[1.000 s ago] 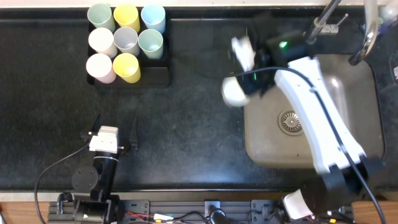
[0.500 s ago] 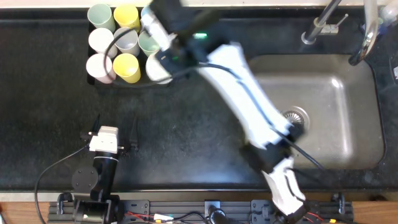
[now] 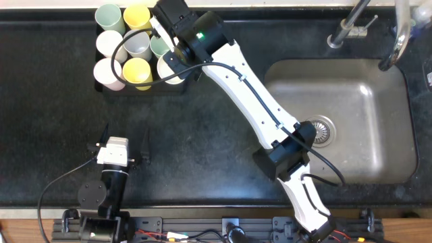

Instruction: Store Cups

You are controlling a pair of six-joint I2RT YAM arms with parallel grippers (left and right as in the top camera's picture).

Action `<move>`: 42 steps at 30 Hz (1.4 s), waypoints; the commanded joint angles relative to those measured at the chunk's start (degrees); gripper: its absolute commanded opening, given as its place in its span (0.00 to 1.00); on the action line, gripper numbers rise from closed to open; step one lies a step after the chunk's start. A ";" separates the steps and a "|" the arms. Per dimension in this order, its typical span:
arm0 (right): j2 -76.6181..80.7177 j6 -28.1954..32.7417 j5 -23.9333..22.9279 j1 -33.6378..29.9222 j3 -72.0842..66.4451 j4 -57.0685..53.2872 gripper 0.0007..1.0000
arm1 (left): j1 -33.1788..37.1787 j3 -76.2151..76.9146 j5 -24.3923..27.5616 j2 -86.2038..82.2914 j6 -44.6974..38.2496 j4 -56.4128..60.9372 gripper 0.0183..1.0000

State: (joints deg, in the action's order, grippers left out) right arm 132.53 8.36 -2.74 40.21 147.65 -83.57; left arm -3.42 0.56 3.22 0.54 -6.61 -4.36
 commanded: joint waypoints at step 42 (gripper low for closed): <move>12.11 -0.44 1.22 -0.85 1.44 4.42 0.04 | -0.42 -0.11 0.13 -0.42 -1.05 -0.20 1.00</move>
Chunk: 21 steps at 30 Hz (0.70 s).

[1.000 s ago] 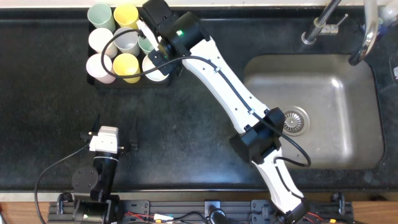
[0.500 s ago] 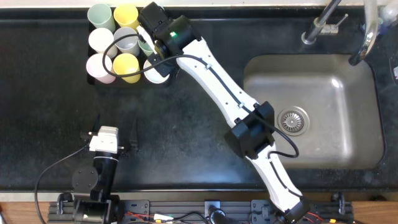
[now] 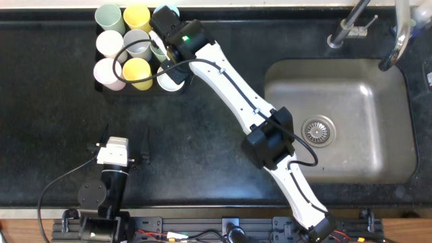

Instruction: Store Cups

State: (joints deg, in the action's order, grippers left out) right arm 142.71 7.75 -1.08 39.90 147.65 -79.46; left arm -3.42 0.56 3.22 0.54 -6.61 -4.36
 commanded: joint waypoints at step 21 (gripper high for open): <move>1.95 -0.04 0.35 -1.38 1.44 0.22 0.47 | -0.42 -0.11 0.15 -0.42 -1.05 -0.20 1.00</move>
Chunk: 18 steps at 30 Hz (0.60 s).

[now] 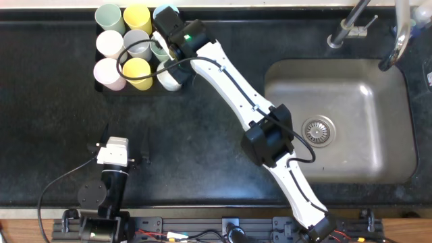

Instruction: Store Cups

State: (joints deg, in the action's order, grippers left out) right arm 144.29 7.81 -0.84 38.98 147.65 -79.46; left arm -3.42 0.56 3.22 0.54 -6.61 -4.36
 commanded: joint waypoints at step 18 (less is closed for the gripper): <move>0.24 -3.19 -6.97 -3.32 8.28 1.75 1.00 | -0.42 -0.11 0.15 -0.42 -1.05 -0.20 1.00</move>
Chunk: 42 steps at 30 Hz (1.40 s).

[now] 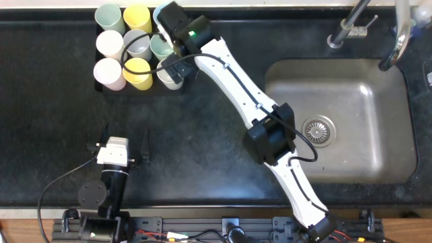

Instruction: Store Cups

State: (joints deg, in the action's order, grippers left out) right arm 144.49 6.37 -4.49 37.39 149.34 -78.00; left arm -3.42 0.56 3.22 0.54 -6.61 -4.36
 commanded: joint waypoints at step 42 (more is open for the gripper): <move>-130.53 -8.96 -7.39 -33.11 -119.60 29.14 1.00 | -0.42 -0.11 0.15 -0.42 -1.05 -0.20 1.00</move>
State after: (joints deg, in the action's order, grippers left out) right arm 18.26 -1.96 -11.00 3.68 32.73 -45.58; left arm -3.42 0.56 3.22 0.47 -6.63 -4.36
